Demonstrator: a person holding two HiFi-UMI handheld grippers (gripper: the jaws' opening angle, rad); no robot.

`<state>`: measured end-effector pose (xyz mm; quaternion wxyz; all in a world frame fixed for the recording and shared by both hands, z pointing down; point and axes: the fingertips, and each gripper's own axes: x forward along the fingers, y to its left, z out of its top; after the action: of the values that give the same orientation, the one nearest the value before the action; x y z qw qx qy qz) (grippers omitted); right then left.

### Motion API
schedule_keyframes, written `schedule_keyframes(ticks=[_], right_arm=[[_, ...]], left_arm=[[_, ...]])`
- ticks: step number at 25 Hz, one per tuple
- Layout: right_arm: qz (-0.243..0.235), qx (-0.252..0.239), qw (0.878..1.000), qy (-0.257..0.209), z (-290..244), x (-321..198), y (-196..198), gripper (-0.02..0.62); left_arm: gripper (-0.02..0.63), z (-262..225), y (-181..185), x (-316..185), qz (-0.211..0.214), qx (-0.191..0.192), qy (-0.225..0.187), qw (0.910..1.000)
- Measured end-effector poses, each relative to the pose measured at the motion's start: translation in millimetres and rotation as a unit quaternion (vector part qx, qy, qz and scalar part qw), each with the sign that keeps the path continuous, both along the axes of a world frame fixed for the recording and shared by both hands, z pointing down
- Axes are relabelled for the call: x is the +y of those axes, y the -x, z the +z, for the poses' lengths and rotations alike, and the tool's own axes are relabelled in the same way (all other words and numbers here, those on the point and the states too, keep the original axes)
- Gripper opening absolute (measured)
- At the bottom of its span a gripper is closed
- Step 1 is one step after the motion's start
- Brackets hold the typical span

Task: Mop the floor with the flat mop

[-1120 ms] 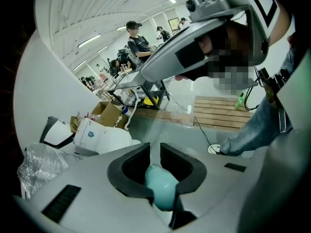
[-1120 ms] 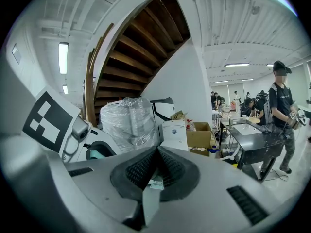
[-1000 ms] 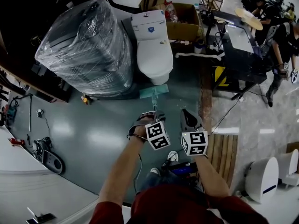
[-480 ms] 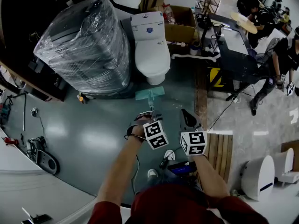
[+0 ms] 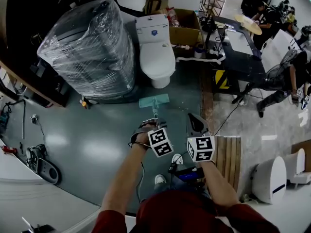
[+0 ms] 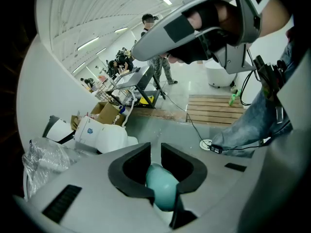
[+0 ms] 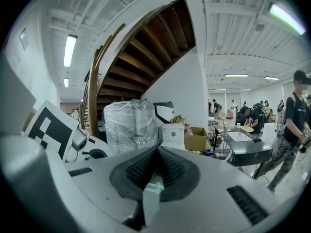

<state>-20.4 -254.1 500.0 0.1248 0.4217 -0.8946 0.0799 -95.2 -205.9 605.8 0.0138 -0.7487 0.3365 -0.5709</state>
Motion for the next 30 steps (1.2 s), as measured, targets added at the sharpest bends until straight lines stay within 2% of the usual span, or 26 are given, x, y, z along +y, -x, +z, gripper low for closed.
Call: schedule_keyframes(ticks=[15,24,30], right_arm=[[0.001,0.01,1.0,-0.014,-13,138,15,0.018],[-0.016,0.008,1.0,-0.014,-14,199,6,0.017],[-0.021,-0.004,1.0,-0.023,-21,218,-24,0.018]], left_arm=[[0.075,-1,11,130,0.014,0.001,0.001,0.9999],[0.075,-2,-7,190,0.007,0.002,0.003,1.0],[0.075,-4,-35,214,0.0,-0.003,0.008,1.0]])
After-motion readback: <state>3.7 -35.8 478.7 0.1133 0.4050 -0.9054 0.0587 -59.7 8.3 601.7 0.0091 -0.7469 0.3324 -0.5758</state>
